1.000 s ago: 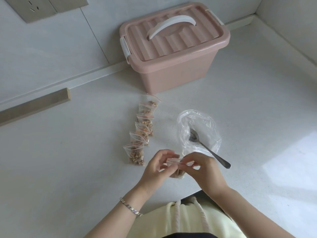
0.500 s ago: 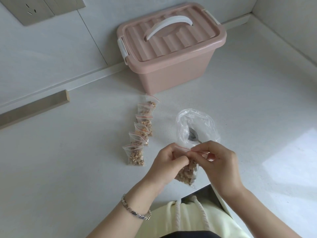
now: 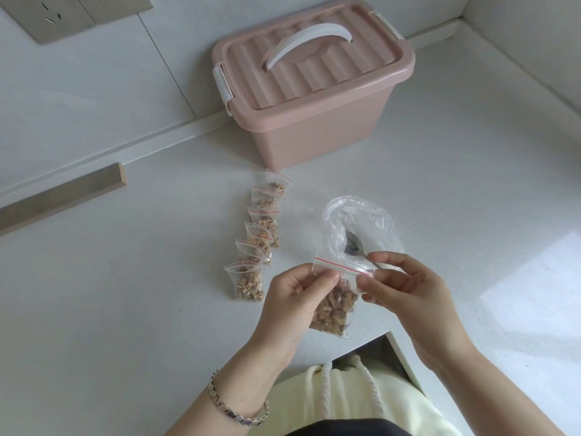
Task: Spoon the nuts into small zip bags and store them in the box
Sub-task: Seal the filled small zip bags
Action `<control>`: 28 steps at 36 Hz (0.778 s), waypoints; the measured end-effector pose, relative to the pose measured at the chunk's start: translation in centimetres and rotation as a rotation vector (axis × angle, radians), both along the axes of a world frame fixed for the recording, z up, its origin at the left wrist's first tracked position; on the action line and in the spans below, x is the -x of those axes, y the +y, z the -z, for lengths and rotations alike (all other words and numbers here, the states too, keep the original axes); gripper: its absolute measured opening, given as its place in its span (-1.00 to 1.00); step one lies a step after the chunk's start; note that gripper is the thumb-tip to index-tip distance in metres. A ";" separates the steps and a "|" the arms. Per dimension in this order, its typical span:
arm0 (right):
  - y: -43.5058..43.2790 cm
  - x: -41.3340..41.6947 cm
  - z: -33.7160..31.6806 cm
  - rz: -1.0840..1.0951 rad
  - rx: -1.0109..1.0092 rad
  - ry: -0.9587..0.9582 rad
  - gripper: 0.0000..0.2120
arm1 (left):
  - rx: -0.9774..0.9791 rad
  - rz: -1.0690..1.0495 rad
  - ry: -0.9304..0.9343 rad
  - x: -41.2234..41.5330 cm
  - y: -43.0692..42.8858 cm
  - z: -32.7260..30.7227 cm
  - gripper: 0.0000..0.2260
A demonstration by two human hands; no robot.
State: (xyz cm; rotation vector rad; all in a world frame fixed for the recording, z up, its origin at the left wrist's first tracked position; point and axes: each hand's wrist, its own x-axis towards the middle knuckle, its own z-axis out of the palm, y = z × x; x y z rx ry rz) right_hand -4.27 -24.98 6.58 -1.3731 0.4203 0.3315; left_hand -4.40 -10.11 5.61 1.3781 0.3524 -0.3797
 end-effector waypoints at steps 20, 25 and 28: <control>-0.1 0.4 -0.5 0.083 -0.043 -0.064 -0.56 | -0.016 -0.050 -0.069 0.5 0.1 -1.4 -0.94; 0.1 0.6 -0.7 0.063 -0.041 -0.118 -0.76 | -0.076 0.028 -0.140 0.6 0.2 -1.2 -0.93; 0.3 0.9 -1.0 0.043 -0.022 -0.157 -0.78 | -0.043 0.088 -0.154 0.5 0.1 -1.4 -0.87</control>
